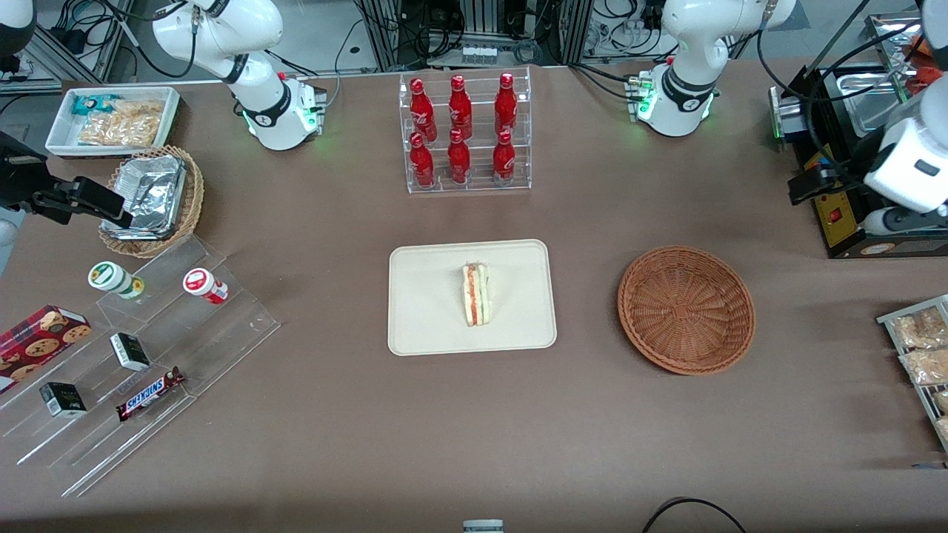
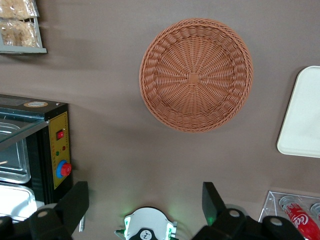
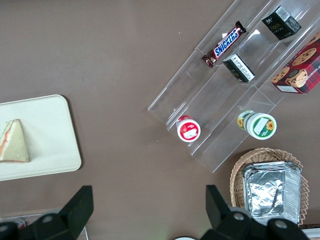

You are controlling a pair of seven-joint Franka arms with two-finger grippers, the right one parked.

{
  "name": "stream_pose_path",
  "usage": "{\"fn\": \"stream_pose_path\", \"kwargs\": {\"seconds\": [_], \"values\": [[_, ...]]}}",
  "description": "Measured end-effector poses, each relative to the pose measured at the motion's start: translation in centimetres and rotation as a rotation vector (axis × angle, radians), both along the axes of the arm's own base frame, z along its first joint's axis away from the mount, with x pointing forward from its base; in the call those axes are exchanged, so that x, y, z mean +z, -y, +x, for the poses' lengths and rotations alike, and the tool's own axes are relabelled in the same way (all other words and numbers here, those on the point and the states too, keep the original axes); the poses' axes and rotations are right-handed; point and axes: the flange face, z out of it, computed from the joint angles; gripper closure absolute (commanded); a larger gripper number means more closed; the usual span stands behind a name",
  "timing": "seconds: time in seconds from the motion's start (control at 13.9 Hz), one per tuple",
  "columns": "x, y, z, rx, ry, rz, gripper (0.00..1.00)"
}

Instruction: Place sandwich from basket to tray

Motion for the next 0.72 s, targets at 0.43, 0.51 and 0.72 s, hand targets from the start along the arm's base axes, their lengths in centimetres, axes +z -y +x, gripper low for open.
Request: {"fn": "stream_pose_path", "kwargs": {"seconds": [0.43, 0.51, 0.72], "values": [[1.1, 1.3, 0.3, -0.090, 0.047, -0.016, 0.00], [1.4, 1.1, 0.6, -0.104, 0.071, -0.019, 0.00], [2.3, 0.1, 0.5, -0.103, 0.098, -0.022, 0.00]]}}
